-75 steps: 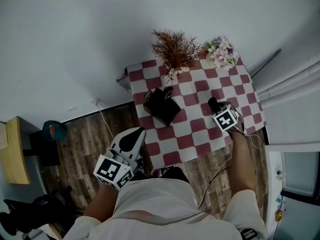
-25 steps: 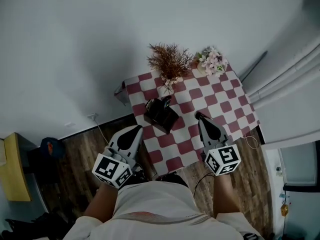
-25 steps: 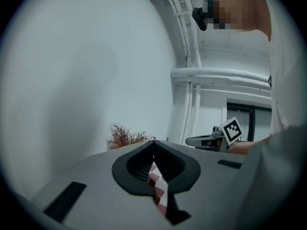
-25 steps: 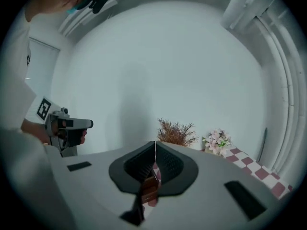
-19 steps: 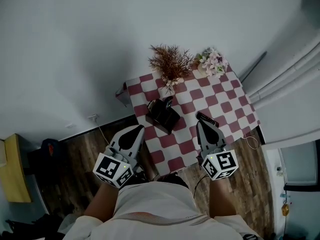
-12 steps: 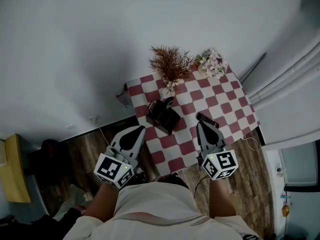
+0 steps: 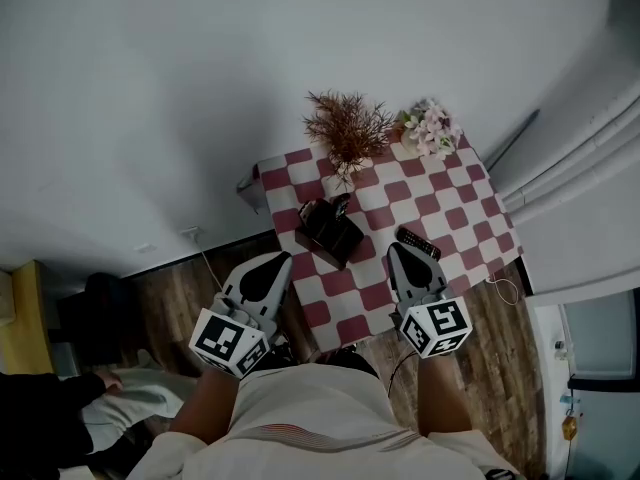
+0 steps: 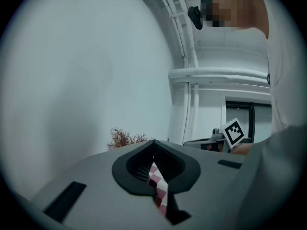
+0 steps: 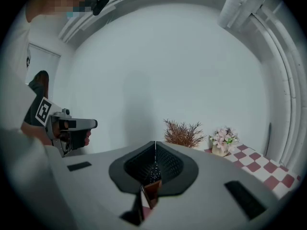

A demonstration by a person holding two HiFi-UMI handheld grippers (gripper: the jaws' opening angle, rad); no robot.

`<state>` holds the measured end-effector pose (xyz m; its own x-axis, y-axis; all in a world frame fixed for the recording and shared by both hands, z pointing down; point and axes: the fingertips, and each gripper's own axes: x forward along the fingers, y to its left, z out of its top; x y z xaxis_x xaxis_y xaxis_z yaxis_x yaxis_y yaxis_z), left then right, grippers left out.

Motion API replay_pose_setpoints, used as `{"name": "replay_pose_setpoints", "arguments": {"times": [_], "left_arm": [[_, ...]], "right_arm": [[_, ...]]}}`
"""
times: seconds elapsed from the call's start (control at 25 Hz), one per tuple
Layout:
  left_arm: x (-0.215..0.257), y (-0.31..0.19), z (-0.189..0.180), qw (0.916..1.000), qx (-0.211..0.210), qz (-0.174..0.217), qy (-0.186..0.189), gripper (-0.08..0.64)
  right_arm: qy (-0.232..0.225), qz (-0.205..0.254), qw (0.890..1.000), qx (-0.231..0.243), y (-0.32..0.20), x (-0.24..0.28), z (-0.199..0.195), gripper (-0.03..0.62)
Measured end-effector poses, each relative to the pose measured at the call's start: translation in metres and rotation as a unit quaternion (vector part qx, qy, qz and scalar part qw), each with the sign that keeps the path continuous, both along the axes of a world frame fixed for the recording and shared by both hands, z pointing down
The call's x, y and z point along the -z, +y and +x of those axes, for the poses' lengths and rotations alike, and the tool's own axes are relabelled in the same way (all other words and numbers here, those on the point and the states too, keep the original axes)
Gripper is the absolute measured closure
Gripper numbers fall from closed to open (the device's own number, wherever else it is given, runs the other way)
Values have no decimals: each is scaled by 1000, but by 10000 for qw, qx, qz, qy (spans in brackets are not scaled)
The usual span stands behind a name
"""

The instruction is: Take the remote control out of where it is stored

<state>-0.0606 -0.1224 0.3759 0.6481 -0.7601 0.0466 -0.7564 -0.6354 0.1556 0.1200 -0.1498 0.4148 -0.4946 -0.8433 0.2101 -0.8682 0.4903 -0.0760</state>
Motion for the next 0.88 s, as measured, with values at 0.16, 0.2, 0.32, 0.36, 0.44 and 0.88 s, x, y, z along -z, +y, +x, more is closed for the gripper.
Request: {"name": "replay_pose_setpoints", "arguments": {"times": [0.16,0.2,0.32,0.36,0.44,0.88], "left_arm": [[-2,0,-1,10000,34,-26,9,552],[-3,0,-1,10000,41,-26,11,552],[-4,1,-2,10000,78,-36,-3,552],[-4,1,-3,9999,94,-44,-8,552],[-6,3,-6,9999,134,-68,-6,552],[-20,7,-21,9988,363,-333,-49,552]], "right_arm": [[-31,-76,10000,44,-2,-5,-1,575],[-28,-114,9999,72,-4,-8,-3,575],[46,-271,9994,227,-12,-21,-13,564],[52,-339,9989,322,-16,-27,-18,538],[12,-509,9971,563,-24,-39,-32,438],[-97,-1101,9908,774,-96,-126,-66,357]]}}
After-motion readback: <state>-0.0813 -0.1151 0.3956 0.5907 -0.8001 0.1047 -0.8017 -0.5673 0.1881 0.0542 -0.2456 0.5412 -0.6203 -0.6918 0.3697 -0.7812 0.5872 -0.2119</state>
